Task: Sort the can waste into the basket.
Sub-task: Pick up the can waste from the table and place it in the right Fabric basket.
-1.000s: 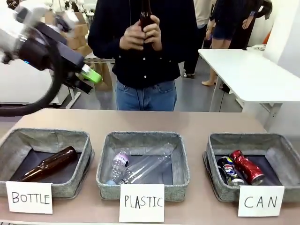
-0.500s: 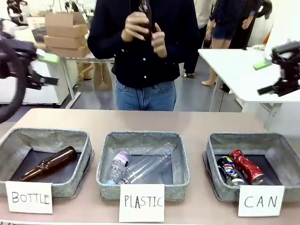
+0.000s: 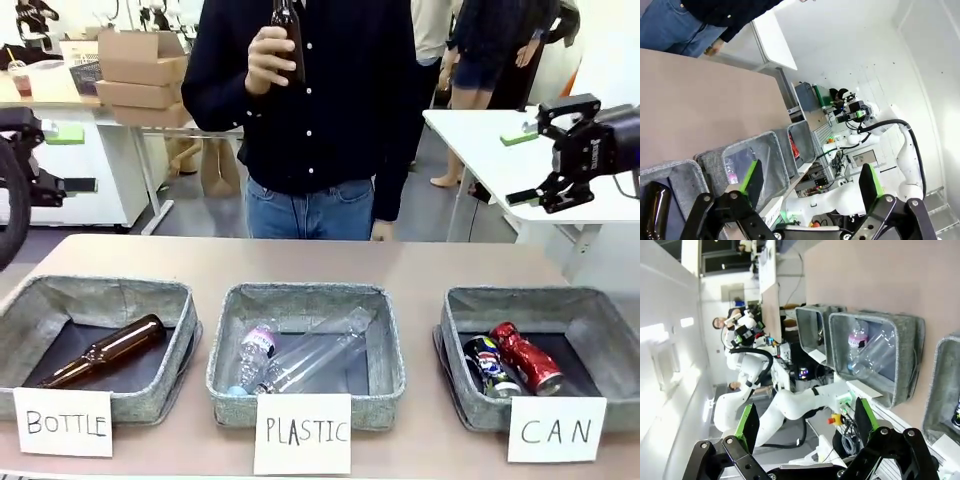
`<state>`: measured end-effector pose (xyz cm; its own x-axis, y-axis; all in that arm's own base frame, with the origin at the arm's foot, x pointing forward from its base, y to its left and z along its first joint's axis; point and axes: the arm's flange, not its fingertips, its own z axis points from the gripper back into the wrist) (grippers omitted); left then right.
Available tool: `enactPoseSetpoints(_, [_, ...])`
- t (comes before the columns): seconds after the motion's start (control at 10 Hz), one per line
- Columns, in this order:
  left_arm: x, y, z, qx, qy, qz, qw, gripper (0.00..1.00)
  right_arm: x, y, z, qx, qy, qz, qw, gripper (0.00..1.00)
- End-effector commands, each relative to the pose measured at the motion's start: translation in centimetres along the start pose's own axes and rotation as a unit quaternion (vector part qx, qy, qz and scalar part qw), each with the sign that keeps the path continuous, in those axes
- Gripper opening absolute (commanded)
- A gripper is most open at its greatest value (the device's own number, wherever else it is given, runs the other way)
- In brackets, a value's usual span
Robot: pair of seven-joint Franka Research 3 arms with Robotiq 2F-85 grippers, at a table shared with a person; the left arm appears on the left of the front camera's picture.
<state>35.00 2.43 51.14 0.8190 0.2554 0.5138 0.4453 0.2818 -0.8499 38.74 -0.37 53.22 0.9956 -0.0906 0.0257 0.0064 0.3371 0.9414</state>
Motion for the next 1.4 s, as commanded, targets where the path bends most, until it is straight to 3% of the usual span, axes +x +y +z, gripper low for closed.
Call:
enactPoseSetpoints(0.0, [0.24, -1.48, -0.07, -0.012, -0.003, -0.003, 1.000, 1.00, -0.43, 0.29, 0.26, 0.006, 0.010, 0.017, 1.000, 1.00])
enactPoseSetpoints(1.3, [0.24, -1.48, -0.07, -0.012, -0.003, -0.003, 1.000, 1.00, -0.43, 0.29, 0.26, 0.006, 0.010, 0.017, 1.000, 1.00])
